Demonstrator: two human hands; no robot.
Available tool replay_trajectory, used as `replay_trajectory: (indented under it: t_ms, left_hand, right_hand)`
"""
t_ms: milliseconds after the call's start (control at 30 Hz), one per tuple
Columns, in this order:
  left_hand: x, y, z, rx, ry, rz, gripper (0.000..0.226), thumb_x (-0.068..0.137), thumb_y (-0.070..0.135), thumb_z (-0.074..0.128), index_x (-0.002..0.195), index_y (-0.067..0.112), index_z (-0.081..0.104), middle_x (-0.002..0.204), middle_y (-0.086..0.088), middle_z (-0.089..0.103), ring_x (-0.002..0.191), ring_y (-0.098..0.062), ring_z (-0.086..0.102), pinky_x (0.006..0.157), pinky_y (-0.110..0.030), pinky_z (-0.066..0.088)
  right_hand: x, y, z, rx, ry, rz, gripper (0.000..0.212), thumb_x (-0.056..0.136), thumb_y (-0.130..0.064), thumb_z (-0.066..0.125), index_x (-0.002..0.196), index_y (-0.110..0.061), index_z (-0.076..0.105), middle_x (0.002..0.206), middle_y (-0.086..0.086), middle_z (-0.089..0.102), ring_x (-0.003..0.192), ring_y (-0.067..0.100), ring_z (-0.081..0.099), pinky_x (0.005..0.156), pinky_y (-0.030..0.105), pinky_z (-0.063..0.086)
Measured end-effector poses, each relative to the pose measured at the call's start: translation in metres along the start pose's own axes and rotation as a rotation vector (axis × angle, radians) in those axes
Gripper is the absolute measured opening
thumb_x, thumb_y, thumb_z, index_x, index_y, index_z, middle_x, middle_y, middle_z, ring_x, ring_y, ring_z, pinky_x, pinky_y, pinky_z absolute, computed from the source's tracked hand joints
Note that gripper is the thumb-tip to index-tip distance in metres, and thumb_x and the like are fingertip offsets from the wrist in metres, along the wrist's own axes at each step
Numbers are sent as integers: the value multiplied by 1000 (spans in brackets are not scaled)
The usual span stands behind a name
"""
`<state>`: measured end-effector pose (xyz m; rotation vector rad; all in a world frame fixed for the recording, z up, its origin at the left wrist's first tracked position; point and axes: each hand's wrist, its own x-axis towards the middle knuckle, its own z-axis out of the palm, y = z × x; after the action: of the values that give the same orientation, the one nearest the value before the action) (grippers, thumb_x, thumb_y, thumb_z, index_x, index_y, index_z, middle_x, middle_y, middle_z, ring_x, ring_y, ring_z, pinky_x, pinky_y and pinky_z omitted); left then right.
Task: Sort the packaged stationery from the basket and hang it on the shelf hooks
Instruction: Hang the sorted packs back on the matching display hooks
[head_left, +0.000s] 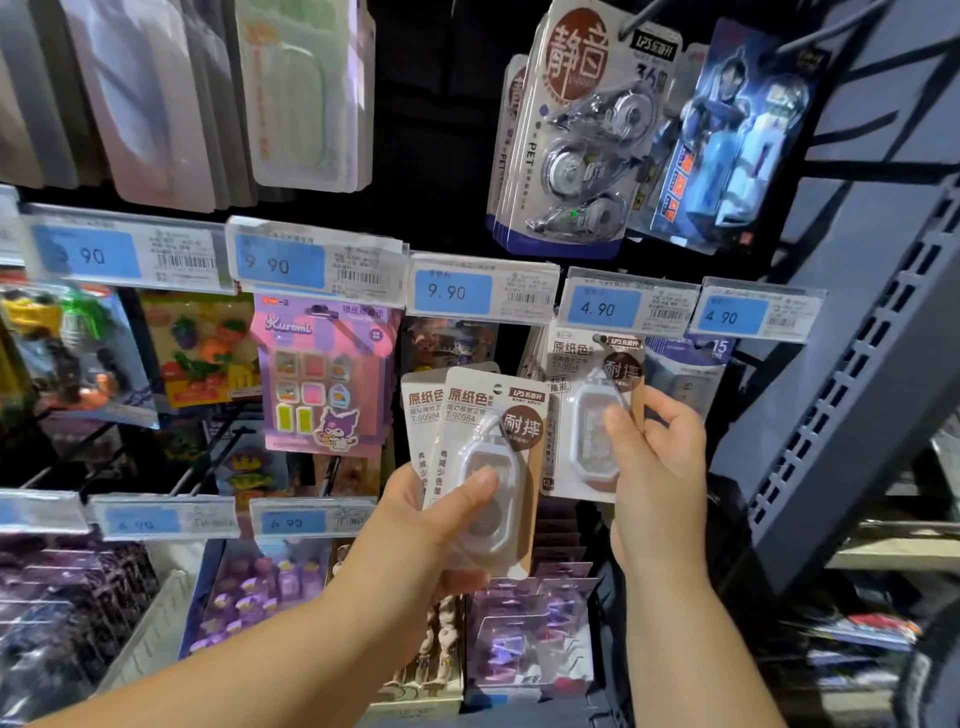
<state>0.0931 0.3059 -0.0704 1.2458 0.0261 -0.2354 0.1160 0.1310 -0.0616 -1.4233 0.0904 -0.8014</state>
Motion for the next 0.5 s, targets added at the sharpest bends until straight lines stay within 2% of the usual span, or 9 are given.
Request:
replay_trajectory:
  t_ms: [67, 133, 200, 233, 267, 367, 500]
  left_hand:
    - [0, 2, 0, 12, -7, 4, 80, 53, 51, 76, 125, 26, 52, 105, -5, 70, 70, -20, 66, 49, -23, 49]
    - [1, 2, -1, 15, -5, 1, 79, 53, 51, 76, 124, 27, 52, 107, -5, 69, 72, -20, 66, 50, -23, 49]
    - [1, 2, -2, 13, -9, -2, 75, 53, 51, 76, 121, 28, 54, 102, -3, 71, 71, -19, 67, 50, -24, 49]
    - [1, 2, -2, 14, -10, -3, 73, 53, 50, 76, 119, 29, 55, 99, -2, 72, 69, -18, 67, 50, -25, 48]
    - [1, 1, -2, 13, -14, -2, 71, 54, 50, 76, 118, 29, 55, 97, -1, 72, 67, -16, 67, 49, -25, 48]
    - [1, 0, -2, 14, -32, 1, 71, 56, 49, 76, 120, 29, 54, 102, -3, 71, 65, -15, 67, 49, -23, 46]
    - [4, 0, -1, 13, -26, 5, 73, 56, 50, 76, 122, 29, 54, 110, -2, 70, 70, -16, 68, 49, -23, 47]
  right_hand:
    - [4, 1, 4, -20, 51, 3, 21, 90, -22, 66, 101, -36, 54, 101, -5, 69, 91, 11, 68, 67, 31, 55]
    - [7, 1, 7, -69, 105, -17, 21, 88, -27, 68, 96, -35, 50, 98, -7, 63, 85, 4, 64, 68, 22, 50]
    - [7, 3, 9, -155, 134, -27, 22, 86, -30, 70, 92, -28, 48, 87, -10, 55, 70, -7, 54, 64, 11, 42]
    - [5, 4, 10, -191, 139, -24, 24, 85, -32, 70, 90, -25, 48, 82, -11, 52, 64, -6, 50, 60, 7, 40]
    - [4, 7, 11, -219, 142, -15, 24, 85, -33, 71, 86, -23, 49, 79, -9, 51, 62, -4, 48, 58, 7, 39]
    - [3, 13, 11, -293, 151, -3, 26, 84, -38, 70, 77, -22, 51, 80, -3, 54, 68, 8, 49, 61, 20, 40]
    - [10, 19, 15, -341, 157, -12, 23, 85, -38, 68, 75, -22, 55, 78, -1, 57, 67, 12, 50, 63, 27, 42]
